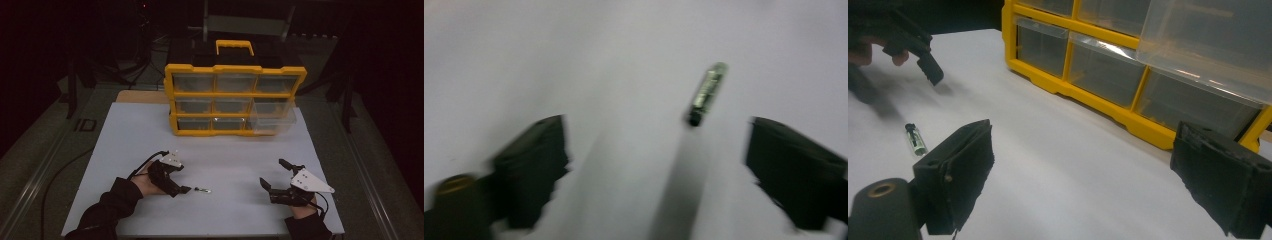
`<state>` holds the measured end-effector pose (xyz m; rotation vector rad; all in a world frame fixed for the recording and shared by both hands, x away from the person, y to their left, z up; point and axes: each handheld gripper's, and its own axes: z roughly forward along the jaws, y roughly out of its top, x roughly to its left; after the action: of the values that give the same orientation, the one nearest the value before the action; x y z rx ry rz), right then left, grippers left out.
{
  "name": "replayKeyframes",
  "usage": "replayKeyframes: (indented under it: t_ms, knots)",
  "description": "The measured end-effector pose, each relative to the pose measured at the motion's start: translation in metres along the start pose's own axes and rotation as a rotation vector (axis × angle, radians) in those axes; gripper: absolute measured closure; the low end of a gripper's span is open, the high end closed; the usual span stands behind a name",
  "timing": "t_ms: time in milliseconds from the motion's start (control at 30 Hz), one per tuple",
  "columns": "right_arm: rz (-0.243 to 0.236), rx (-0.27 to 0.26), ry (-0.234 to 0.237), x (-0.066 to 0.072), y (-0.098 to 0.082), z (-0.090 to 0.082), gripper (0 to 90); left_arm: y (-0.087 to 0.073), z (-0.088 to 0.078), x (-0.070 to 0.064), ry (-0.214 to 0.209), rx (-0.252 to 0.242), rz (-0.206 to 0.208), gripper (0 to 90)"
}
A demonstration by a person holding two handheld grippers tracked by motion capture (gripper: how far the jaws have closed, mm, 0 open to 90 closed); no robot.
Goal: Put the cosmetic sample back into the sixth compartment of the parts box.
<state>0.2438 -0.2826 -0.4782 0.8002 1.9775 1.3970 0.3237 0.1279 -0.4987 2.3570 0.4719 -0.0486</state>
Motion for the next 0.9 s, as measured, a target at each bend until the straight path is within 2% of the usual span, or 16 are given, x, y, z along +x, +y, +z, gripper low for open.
replayKeyframes:
  t_ms: [100, 200, 367, 500, 700, 900]
  knots:
    - [-0.001, 0.0, 0.001, 0.001, 0.0, 0.0, 10.1, 0.003, -0.005, -0.002, 0.013, -0.003, 0.015, 0.3]
    - [0.0, 0.0, 0.001, 0.001, 0.0, 0.0, 10.1, 0.006, -0.011, -0.003, 0.007, -0.031, 0.02, 0.3]
    - [0.0, -0.002, 0.001, 0.001, 0.0, 0.0, 10.1, 0.015, -0.02, -0.007, -0.006, -0.066, 0.055, 0.3]
    - [0.0, 0.0, 0.002, 0.001, 0.0, 0.0, 10.1, 0.024, -0.024, -0.011, -0.036, -0.088, 0.09, 0.4]
    - [0.001, 0.001, 0.003, 0.001, 0.0, 0.001, 10.1, 0.037, -0.021, -0.016, -0.058, -0.094, 0.135, 0.8]
    - [0.0, 0.001, 0.006, 0.002, 0.0, 0.001, 10.1, 0.045, -0.009, -0.02, -0.069, -0.087, 0.181, 0.8]
